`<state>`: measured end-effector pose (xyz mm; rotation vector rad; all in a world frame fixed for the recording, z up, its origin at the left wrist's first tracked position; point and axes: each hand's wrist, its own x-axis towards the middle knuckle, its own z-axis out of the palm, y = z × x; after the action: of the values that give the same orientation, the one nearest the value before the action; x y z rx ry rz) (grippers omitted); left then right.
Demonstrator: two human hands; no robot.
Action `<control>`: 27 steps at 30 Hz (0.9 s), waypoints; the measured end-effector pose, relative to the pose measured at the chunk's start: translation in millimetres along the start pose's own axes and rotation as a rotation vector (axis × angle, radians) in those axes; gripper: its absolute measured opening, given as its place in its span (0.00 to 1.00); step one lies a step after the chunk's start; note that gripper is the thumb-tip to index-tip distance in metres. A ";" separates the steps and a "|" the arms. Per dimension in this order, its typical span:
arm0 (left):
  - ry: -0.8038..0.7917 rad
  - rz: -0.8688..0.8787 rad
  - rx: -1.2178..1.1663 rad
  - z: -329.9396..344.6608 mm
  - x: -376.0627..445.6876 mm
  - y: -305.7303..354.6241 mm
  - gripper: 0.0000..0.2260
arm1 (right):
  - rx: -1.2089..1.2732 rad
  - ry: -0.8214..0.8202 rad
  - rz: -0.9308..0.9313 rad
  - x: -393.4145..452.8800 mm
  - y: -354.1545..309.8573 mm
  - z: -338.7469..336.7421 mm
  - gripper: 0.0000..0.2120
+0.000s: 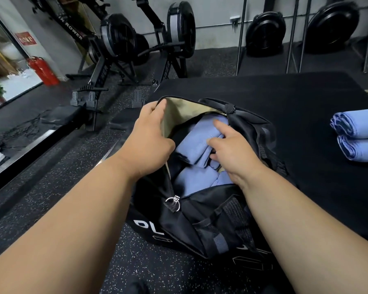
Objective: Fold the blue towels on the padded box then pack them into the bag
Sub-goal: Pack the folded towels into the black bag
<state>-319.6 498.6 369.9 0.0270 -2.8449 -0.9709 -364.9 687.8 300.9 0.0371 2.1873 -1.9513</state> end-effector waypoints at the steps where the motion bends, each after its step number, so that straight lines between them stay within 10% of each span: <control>1: -0.001 0.004 -0.001 0.0 0.8 -1.0 0.43 | 0.013 0.008 0.002 3.0 -0.8 0.3 0.32; 20: 0.062 0.033 0.180 9.3 -13.5 -2.6 0.39 | -0.343 -0.059 -0.083 -15.2 -2.6 5.1 0.42; 27: 0.099 0.145 0.232 35.4 -31.2 35.7 0.31 | -0.327 -0.001 -0.332 -58.9 -10.5 -31.5 0.19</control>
<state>-292.5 550.3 360.1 -0.1032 -2.8057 -0.5915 -313.4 724.6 324.5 -0.4008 2.6190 -1.7052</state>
